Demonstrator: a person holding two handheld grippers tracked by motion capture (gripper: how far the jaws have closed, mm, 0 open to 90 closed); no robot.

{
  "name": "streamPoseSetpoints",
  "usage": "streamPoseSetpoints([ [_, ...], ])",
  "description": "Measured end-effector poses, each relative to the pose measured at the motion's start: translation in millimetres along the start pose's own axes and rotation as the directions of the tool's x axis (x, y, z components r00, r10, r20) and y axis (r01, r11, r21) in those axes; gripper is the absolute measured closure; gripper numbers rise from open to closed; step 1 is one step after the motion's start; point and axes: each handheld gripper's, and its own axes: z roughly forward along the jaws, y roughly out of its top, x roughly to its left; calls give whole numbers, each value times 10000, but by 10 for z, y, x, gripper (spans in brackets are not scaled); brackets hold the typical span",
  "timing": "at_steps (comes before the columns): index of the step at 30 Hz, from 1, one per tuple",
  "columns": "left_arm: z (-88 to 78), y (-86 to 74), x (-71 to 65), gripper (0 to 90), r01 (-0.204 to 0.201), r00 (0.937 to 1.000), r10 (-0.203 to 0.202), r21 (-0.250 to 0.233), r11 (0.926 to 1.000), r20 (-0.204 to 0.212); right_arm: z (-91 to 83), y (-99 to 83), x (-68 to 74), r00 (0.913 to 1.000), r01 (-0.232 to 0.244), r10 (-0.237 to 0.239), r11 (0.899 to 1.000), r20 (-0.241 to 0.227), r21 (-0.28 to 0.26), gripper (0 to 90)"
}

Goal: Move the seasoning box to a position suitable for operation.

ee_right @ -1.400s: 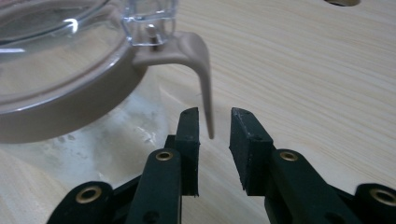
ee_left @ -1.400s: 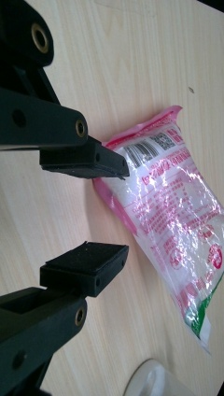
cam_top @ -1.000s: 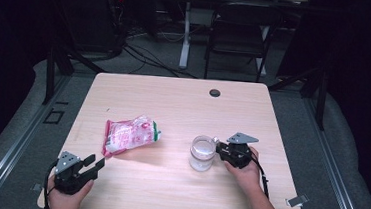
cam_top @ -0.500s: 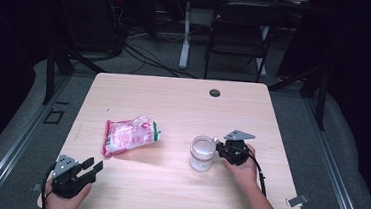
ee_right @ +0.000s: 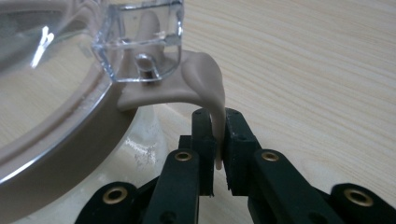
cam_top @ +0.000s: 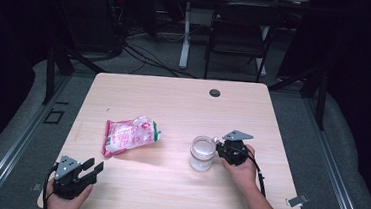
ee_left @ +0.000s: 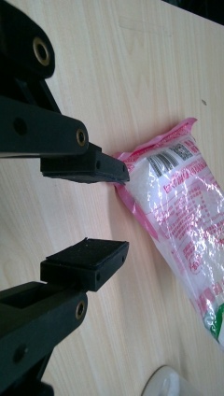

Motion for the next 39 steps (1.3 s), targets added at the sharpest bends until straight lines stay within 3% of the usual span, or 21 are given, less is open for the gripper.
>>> streamPoseSetpoints([
  [13,129,80,-175,594,-701,9965,694,119,9975,468,-127,-77,107,9999,14,-17,9998,163,180,838],
  [17,223,134,-225,593,-576,9932,568,56,9983,1014,-205,-129,198,9998,-6,1,9997,194,251,833],
  [19,272,168,-271,592,-620,9901,611,35,9981,1266,-260,-159,241,9994,-323,318,9990,140,310,815],
  [20,298,185,-299,592,-681,9879,673,9,9977,1399,-260,-159,241,9994,-323,318,9990,140,310,815],
  [21,324,202,-330,591,-777,9850,767,5,9970,1543,-317,-195,270,9979,-651,651,9977,-3,178,803],
  [23,411,240,-439,591,-1126,9764,1104,15,9936,1854,-382,-226,294,9982,-593,594,9981,-8,148,799],
  [24,411,240,-439,591,-1126,9764,1104,15,9936,1854,-407,-241,310,9989,-476,477,9988,-39,115,798],
  [25,467,263,-503,591,-1390,9691,1352,43,9903,2063,-430,-257,323,9997,-253,253,9996,-1,116,797],
  [26,492,277,-533,591,-1482,9658,1427,90,9889,2164,-448,-273,332,10000,-33,34,9999,-22,134,798],
  [27,492,277,-533,591,-1482,9658,1427,90,9889,2164,-448,-273,332,10000,-33,34,9999,-22,134,798],
  [30,568,319,-615,590,-1618,9577,1562,31,9868,2418,-505,-319,399,9985,544,-544,9985,19,116,797],
  [35,678,428,-779,582,-1533,9449,1481,-49,9882,2919,-542,-353,553,9961,878,-877,9961,-82,116,793],
  [39,758,520,-961,583,-2013,9310,1951,-119,9795,3085,-564,-370,663,9950,965,-961,9952,-276,137,783],
])
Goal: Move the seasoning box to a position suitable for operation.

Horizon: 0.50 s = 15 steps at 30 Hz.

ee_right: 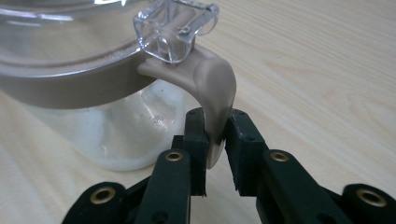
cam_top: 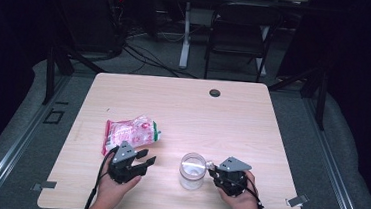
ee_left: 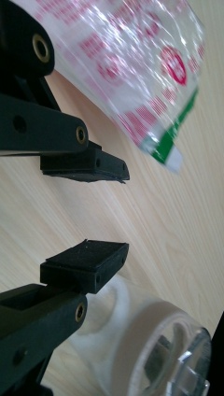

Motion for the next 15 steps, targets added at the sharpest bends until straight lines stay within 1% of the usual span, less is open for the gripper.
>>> streamPoseSetpoints([
  [1,37,30,-26,584,-50,10000,50,64,10000,72,-15,-6,65,9999,32,-32,10000,-110,17,772],
  [2,98,84,-77,587,-207,9997,206,58,9998,158,-22,-7,87,9998,113,-113,9999,-188,20,768],
  [3,98,84,-77,593,-207,9997,206,58,9998,158,-28,-10,110,9996,154,-153,9999,-243,9,766],
  [4,124,107,-98,597,-291,9993,290,64,9996,220,-35,-12,126,9994,223,-222,9997,-260,24,764],
  [5,146,128,-122,597,-232,9992,229,83,9997,328,-35,-12,126,9994,223,-222,9997,-260,24,764],
  [6,163,151,-141,604,-303,9985,299,90,9995,456,-35,-16,134,9992,300,-301,9995,-269,-47,755],
  [7,178,173,-158,615,-365,9982,360,111,9993,485,-44,-15,132,9989,370,-374,9992,-290,-140,735],
  [8,178,189,-161,624,-475,9977,466,176,9987,488,-59,-9,120,9988,321,-329,9992,-353,-220,707],
  [9,179,203,-170,633,-442,9978,433,169,9989,507,-67,-4,113,9989,231,-241,9994,-402,-242,693],
  [10,172,227,-169,642,-529,9970,517,196,9984,567,-79,3,102,9989,200,-210,9995,-420,-245,683],
  [11,161,259,-172,651,-518,9966,503,211,9984,659,-100,10,93,9988,80,-94,9995,-479,-291,672],
  [12,158,278,-175,667,-461,9963,447,176,9988,738,-162,20,81,9985,71,-94,9991,-539,-424,659],
  [13,148,306,-171,667,-506,9955,490,181,9986,816,-162,20,81,9985,71,-94,9991,-539,-424,659],
  [15,126,364,-176,679,-489,9946,469,188,9986,922,-232,31,81,9970,6,-41,9989,-775,-460,650],
])
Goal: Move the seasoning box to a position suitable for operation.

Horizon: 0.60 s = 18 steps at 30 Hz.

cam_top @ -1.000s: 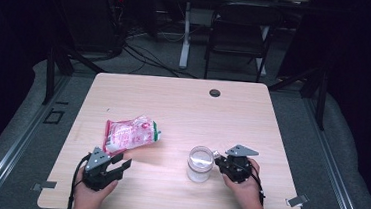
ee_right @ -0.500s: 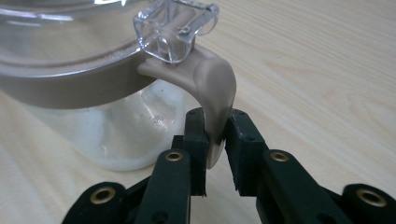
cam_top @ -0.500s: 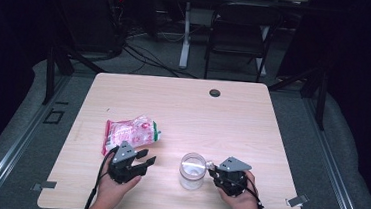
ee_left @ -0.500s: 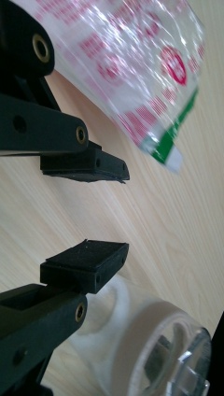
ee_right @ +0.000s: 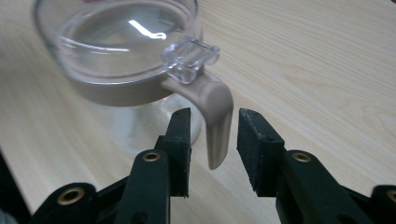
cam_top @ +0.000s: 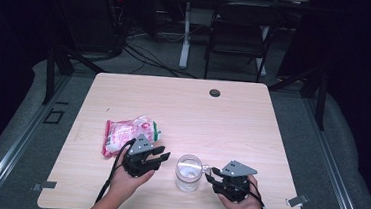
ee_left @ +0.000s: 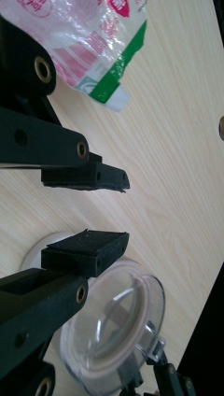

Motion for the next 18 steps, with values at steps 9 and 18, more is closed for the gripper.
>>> streamPoseSetpoints([
  [9,-130,373,-26,808,-42,9979,45,-49,10000,649,-376,316,41,9990,-443,444,9989,76,-140,726],
  [18,-66,400,-97,882,110,9875,-248,891,9960,1555,-235,688,-67,9865,-1615,1581,9821,421,973,756],
])
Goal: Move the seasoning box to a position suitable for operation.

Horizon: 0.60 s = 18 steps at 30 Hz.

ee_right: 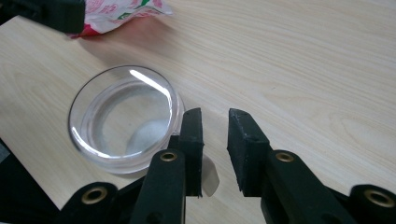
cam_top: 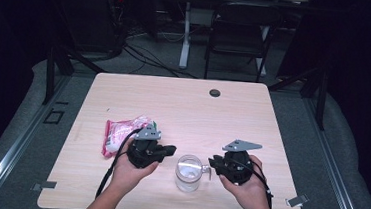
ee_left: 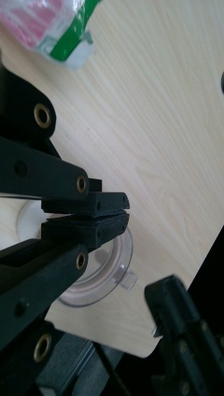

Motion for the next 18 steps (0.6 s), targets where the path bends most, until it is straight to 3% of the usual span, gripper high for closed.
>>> streamPoseSetpoints([
  [1,11,-21,-15,892,-70,9999,69,72,9999,110,12,17,1,9999,-148,148,9998,-6,105,761],
  [3,41,-71,-54,897,-407,9991,410,443,9982,-51,25,34,-9,9985,-476,487,9979,-255,443,761],
  [5,60,-118,-70,898,-549,9983,561,685,9961,-163,11,28,-17,9973,-598,615,9973,-408,430,765],
  [10,59,-199,-65,900,-542,9985,538,677,9962,79,25,-20,-4,9967,-684,697,9971,-407,325,788],
  [14,80,-231,-83,900,-694,9976,689,994,9926,86,67,-55,21,9980,-569,577,9979,-241,318,813],
  [18,116,-281,-81,900,-729,9973,720,1085,9914,122,44,-51,21,9954,-759,771,9968,-569,236,815],
])
